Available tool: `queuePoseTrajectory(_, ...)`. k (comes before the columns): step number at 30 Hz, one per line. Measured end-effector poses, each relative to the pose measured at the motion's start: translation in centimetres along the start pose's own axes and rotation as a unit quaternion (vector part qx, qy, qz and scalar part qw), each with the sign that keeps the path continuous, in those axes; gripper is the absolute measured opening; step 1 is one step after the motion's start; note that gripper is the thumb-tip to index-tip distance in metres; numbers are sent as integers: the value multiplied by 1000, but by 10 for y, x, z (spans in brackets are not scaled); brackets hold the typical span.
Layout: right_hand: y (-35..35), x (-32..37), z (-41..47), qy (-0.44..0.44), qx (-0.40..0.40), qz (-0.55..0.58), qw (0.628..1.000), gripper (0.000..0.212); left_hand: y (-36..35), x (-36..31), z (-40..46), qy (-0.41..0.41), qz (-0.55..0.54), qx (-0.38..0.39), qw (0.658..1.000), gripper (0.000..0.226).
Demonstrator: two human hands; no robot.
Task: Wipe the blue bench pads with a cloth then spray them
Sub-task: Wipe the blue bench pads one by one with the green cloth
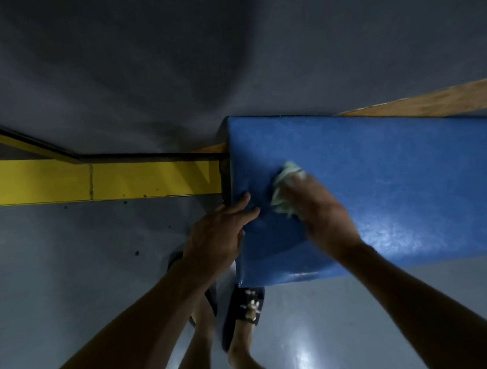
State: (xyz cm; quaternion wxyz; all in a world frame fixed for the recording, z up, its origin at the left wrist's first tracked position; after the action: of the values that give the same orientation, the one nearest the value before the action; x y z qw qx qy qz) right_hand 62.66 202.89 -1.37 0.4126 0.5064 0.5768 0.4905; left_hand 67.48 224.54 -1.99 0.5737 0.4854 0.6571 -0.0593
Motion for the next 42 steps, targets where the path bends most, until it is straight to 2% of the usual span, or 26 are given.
queuePoseTrajectory(2, 0, -34, -10, -188, -17, 11, 982, 55, -1, 0, 1, 12, 2, 1, 1000, 58)
queuePoseTrajectory(4, -3, -33, -9, -344, -68, 67, 934, 62, -3, -2, 1, 10, 16, -1, 1000, 59)
queuePoseTrajectory(6, -8, 6, 6, -397, -121, 103, 904, 62, -3, 0, 0, 17, 27, -1, 999, 58)
queuePoseTrajectory(7, -9, 31, 13, -379, -143, 132, 905, 61, -3, 0, 1, 19, 32, -8, 999, 55)
queuePoseTrajectory(8, -8, 56, 17, -330, -140, 148, 922, 60, -2, -2, 0, 13, 38, -19, 999, 49)
queuePoseTrajectory(11, -7, 87, 2, -96, -71, 90, 989, 50, -5, -7, -4, 6, 59, -47, 997, 27)
queuePoseTrajectory(13, -6, 63, -15, 41, -58, 40, 997, 52, -15, -6, -12, 8, 45, -47, 998, 44)
queuePoseTrajectory(14, -5, 44, -21, 64, -54, 28, 996, 51, -18, -4, -15, 3, 34, -46, 998, 55)
queuePoseTrajectory(16, -2, -4, -37, 3, -57, 33, 998, 45, -20, 0, -18, -2, 16, -55, 998, 64)
queuePoseTrajectory(18, -3, -39, -56, -132, -42, 8, 990, 52, -22, 1, -18, 14, -10, -58, 998, 65)
queuePoseTrajectory(20, -8, -47, -70, -272, -56, 47, 960, 62, -23, -1, -20, 18, -53, -81, 995, 63)
queuePoseTrajectory(22, -17, -17, -69, -364, -97, 105, 920, 60, -21, 0, -25, 30, -92, -122, 988, 62)
queuePoseTrajectory(24, -20, 36, -56, -349, -129, 179, 911, 53, -19, 8, -33, 67, -126, -149, 978, 64)
queuePoseTrajectory(27, -16, 106, -56, -145, -72, 109, 981, 50, -22, 19, -44, 114, -159, -154, 968, 65)
queuePoseTrajectory(29, -20, 103, -65, 8, -49, 53, 997, 50, -24, 21, -53, 119, -148, -140, 972, 63)
queuePoseTrajectory(31, -23, 76, -82, 103, -49, 8, 994, 52, -24, 20, -62, 115, -134, -126, 976, 62)
queuePoseTrajectory(33, -23, 34, -102, 75, -54, 13, 996, 60, -24, 17, -69, 112, -132, -114, 978, 61)
queuePoseTrajectory(36, -22, -12, -126, -141, -43, 80, 986, 69, -29, 9, -74, 104, -129, -91, 982, 59)
queuePoseTrajectory(39, -28, 18, -120, -312, -83, 114, 940, 68, -33, 9, -78, 101, -120, -84, 984, 58)
queuePoseTrajectory(40, -28, 41, -113, -325, -100, 127, 932, 65, -34, 10, -80, 105, -115, -83, 984, 58)
queuePoseTrajectory(42, -25, 91, -99, -269, -109, 136, 947, 59, -37, 8, -86, 114, -99, -79, 985, 58)
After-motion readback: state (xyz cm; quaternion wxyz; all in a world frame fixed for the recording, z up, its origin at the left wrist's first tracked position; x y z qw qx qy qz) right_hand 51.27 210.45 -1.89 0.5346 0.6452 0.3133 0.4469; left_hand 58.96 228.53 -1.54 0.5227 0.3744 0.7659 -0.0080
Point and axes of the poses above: each hand's wrist, its own z-axis towards the middle knuckle, its own y-axis out of the back of the hand, x = y × z, the point moved 4 cm from there along z, towards the middle knuckle, and after that the axes turned 14 degrees about -z, right-handed, at the moved point
